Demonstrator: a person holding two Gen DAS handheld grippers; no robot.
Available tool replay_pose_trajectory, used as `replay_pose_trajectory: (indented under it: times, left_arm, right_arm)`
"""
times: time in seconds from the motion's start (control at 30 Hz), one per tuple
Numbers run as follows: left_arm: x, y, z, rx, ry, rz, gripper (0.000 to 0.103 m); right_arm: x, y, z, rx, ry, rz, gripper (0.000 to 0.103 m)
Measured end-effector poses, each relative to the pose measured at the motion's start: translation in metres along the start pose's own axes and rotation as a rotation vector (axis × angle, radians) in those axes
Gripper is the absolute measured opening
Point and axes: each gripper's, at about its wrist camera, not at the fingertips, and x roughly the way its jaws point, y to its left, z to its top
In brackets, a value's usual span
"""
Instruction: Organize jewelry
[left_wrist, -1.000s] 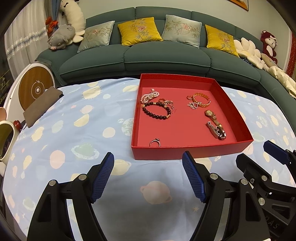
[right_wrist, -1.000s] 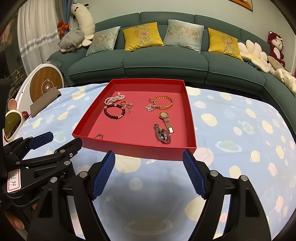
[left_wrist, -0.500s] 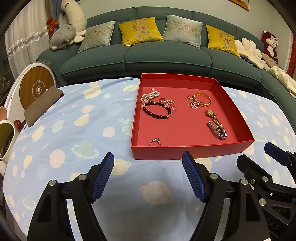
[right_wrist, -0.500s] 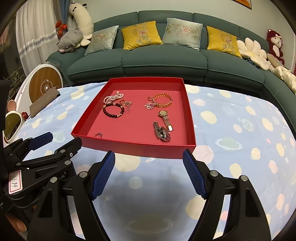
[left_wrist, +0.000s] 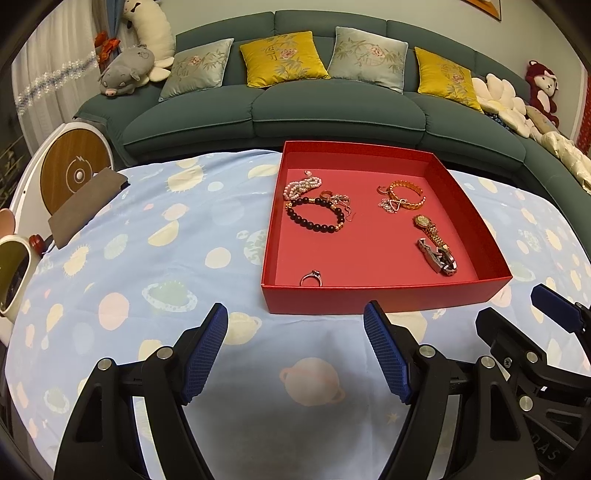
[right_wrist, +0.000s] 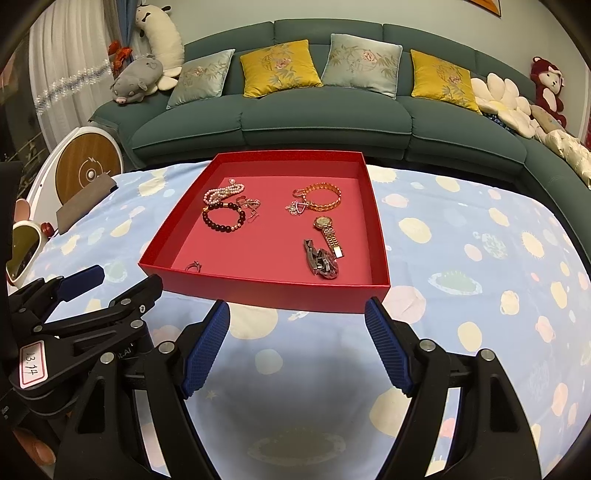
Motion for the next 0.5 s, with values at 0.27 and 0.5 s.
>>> replay_pose_trajectory:
  times: [0.27,0.5]
  left_arm:
    - [0.0014,-0.0002,-0.0007,-0.002,0.006,0.007,0.073]
    - [0.0009,0.0004,-0.0015,-0.019,0.005,0.023,0.073]
  right_arm:
    - [0.0,0.0001,-0.0003,-0.003,-0.001,-0.007,0.073]
    - [-0.0009,-0.0001,-0.0002,0.0,-0.01,-0.027,0.081]
